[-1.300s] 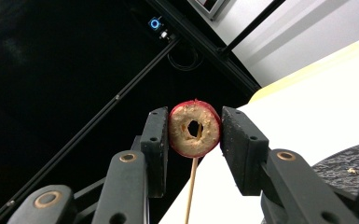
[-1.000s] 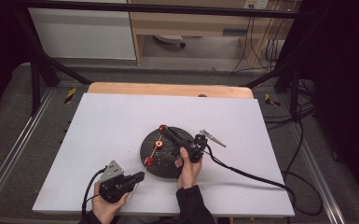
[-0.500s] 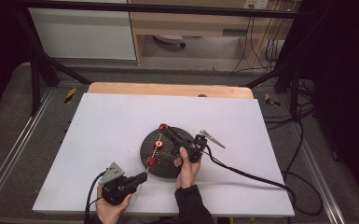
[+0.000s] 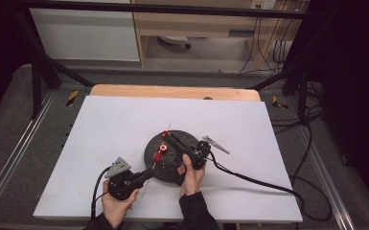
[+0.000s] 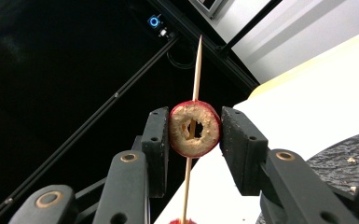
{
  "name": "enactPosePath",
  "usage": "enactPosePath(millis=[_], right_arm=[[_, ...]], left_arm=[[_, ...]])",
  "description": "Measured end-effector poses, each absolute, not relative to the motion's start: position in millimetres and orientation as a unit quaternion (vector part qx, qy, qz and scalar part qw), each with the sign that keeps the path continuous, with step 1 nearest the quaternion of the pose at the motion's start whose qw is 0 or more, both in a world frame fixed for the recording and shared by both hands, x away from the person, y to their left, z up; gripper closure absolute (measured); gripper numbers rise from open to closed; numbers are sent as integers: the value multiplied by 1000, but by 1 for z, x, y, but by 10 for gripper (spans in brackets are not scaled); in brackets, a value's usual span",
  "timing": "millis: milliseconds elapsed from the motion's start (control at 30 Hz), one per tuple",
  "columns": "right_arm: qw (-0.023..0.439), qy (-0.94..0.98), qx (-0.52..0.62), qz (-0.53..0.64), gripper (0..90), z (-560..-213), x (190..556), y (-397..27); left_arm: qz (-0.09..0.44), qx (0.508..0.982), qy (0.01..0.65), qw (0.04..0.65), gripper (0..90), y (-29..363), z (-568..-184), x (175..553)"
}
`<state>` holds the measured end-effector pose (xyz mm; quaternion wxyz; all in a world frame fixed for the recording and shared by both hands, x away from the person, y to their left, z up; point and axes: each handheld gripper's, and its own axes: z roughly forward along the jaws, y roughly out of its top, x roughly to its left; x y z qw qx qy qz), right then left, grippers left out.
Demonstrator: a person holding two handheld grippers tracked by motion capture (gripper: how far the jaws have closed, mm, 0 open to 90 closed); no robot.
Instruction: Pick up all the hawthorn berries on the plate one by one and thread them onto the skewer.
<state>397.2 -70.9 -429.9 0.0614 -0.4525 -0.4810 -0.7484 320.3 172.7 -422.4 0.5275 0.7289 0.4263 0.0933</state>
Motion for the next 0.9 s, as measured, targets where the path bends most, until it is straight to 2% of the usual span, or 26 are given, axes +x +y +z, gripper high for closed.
enactPosePath(millis=[767,833,900], right_arm=[[56,-511,-450,-731,630,-434,393,-69],[51,-516,-449,-728,609,-432,392,-69],[41,-522,-449,-724,550,-430,391,-71]], left_arm=[[97,743,414,517,884,167,-411,341],[99,747,409,515,885,169,-411,341],[103,753,402,511,884,171,-411,340]])
